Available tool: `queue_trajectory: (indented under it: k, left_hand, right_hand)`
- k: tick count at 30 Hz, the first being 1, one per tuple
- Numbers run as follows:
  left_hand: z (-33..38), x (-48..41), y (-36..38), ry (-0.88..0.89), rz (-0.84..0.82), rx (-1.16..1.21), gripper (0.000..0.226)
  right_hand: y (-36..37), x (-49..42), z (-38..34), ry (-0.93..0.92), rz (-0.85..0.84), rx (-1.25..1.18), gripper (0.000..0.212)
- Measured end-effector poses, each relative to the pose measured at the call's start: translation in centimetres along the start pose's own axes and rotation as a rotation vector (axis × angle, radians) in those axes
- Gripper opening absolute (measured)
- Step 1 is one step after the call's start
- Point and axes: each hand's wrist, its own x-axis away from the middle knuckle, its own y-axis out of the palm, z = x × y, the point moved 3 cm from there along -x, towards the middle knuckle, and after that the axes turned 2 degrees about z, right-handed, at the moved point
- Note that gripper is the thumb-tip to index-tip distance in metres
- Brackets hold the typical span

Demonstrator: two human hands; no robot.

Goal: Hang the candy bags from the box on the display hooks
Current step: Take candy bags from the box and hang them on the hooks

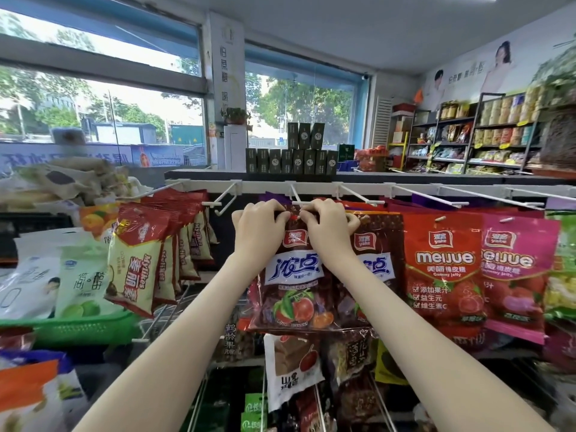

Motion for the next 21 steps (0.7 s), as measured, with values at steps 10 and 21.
queue_trajectory:
  k: [10, 21]
  left_hand:
    - [0.5, 0.9, 2.6, -0.057, 0.067, -0.204, 0.027]
    - [1.4, 8.0, 3.0, 0.172, 0.161, -0.124, 0.039]
  right_hand:
    - [1.2, -0.2, 0.4, -0.041, -0.006, 0.221, 0.012]
    - [0.0, 4.6, 1.7, -0.251, 0.198, 0.287, 0.031]
